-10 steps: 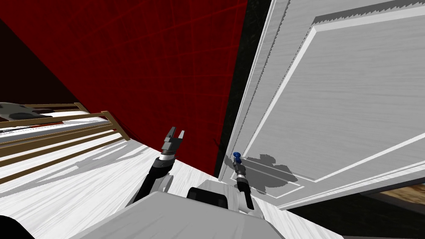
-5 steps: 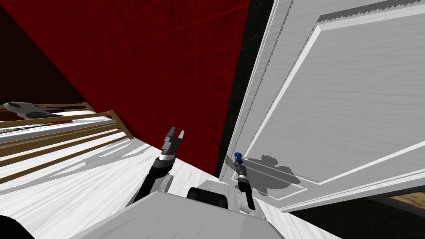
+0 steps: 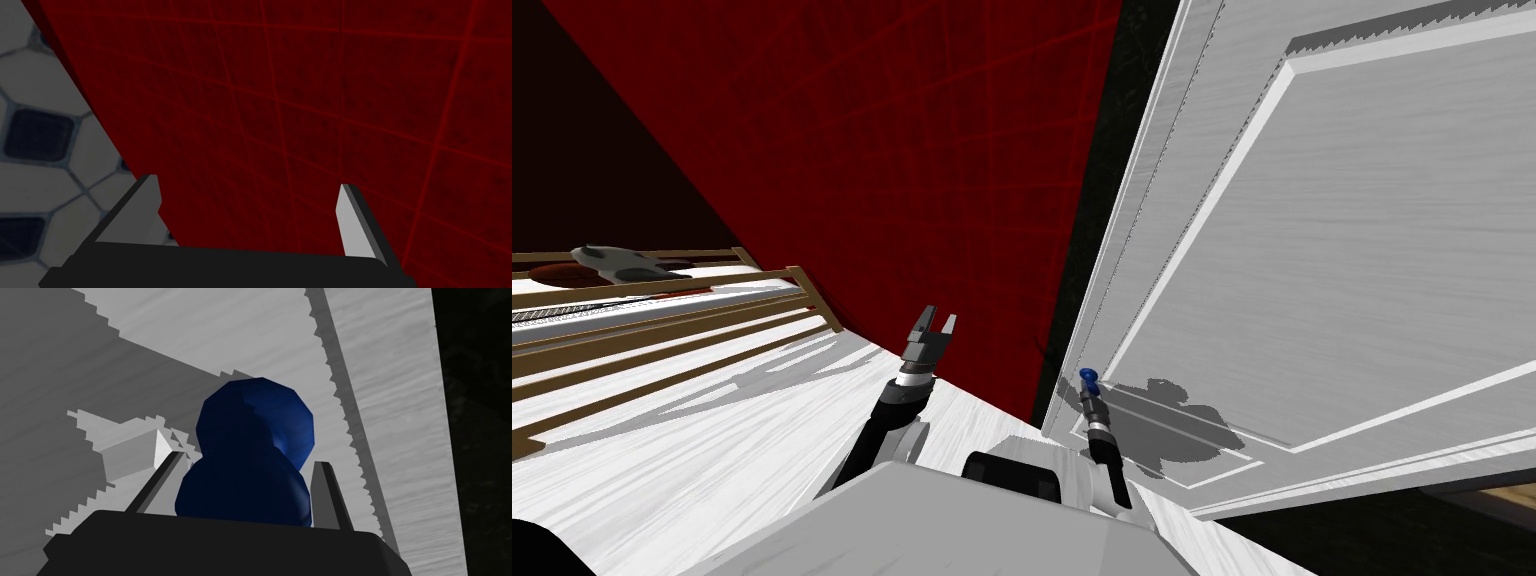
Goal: Pull the door open
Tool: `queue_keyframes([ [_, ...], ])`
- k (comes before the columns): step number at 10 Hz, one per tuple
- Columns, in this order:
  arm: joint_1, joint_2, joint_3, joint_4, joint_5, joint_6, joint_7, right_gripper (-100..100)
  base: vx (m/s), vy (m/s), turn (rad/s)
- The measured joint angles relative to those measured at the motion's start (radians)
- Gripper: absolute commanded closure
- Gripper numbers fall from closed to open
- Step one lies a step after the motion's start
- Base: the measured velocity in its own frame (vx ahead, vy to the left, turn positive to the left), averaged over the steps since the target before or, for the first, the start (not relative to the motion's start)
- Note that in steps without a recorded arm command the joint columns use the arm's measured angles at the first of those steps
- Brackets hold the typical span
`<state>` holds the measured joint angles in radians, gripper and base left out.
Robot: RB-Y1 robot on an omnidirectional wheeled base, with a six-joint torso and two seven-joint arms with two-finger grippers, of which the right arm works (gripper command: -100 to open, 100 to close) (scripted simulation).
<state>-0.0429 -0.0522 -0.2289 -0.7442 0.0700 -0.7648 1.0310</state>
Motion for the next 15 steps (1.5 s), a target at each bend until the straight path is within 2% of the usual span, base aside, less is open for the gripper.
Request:
queue_keyframes([
  [3, 0.010, -0.010, 0.005, -0.014, -0.016, 0.007, -0.075, 100, -0.014, 0.008, 0.045],
  [15, 0.014, -0.050, 0.014, 0.000, -0.085, -0.004, -0.361, 100, -0.017, 0.007, 0.047],
])
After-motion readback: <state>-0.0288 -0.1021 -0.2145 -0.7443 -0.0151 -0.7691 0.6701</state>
